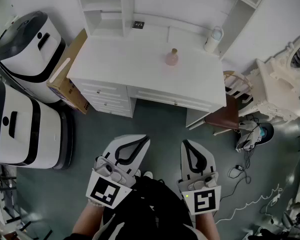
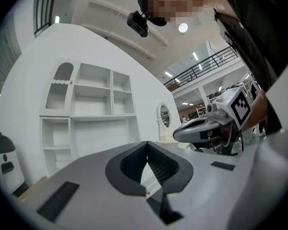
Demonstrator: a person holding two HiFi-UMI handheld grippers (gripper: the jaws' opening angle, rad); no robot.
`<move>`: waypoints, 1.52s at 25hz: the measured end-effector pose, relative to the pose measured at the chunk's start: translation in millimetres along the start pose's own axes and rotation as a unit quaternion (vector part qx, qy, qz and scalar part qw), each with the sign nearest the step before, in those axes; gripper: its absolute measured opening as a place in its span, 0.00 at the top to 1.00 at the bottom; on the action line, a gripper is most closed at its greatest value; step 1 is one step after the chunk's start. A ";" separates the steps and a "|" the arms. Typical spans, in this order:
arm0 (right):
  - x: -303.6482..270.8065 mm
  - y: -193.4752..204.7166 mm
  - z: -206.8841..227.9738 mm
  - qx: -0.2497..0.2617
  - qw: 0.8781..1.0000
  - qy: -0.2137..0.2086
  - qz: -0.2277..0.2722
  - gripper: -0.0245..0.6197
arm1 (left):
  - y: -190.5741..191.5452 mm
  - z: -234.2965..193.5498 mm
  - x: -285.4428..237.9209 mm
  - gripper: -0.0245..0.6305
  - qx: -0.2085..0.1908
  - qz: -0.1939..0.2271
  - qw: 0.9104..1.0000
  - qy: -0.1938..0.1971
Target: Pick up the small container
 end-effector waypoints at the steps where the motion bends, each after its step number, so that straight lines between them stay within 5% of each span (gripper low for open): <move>1: 0.3 0.8 0.5 -0.001 1.000 0.000 -0.002 0.96 | 0.1 0.5 -0.7 0.96 0.000 -0.001 1.000 0.001; 21: -5.6 -3.1 -4.7 -0.012 1.000 0.005 0.003 0.96 | 4.9 -7.0 -1.9 0.96 0.002 0.003 1.000 0.014; 38: 4.7 -7.4 -36.6 -0.011 0.998 0.057 0.011 0.96 | 11.2 -15.5 20.8 0.96 -0.014 0.032 0.999 0.039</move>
Point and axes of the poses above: the fingertips, and each gripper's own axes: x backward along the fingers, z to its right, y out of its underside, the point moved 10 cm from there along x, backward along the fingers, and after that the axes turned 12 degrees about -z, right-handed, at the moved point
